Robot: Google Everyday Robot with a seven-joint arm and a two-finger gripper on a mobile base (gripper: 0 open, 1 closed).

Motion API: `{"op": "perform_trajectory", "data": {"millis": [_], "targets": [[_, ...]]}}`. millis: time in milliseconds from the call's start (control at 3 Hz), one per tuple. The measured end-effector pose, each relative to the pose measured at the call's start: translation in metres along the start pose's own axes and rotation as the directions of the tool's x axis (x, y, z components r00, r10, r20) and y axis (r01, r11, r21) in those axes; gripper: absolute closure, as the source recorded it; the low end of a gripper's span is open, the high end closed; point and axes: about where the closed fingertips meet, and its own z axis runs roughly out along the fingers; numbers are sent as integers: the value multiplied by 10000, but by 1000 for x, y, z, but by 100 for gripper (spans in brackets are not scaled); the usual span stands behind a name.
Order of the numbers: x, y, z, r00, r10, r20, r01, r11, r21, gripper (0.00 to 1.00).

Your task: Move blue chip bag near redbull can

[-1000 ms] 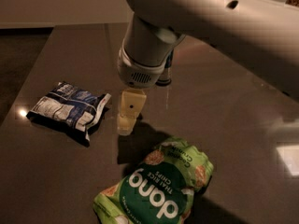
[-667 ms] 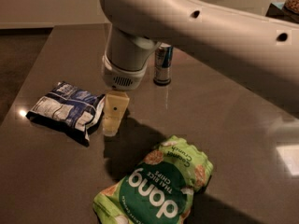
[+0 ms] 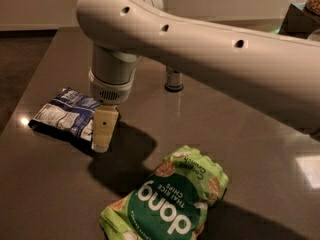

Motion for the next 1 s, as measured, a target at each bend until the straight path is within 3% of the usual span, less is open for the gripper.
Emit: {"op": "perform_trajectory", "data": {"millis": [333,1000], "targets": [[-9,3,8,9998,-208,5,208,9992,-341,16],[-2,9,-10,9995,-172,255,184,9988,-457,63]]}}
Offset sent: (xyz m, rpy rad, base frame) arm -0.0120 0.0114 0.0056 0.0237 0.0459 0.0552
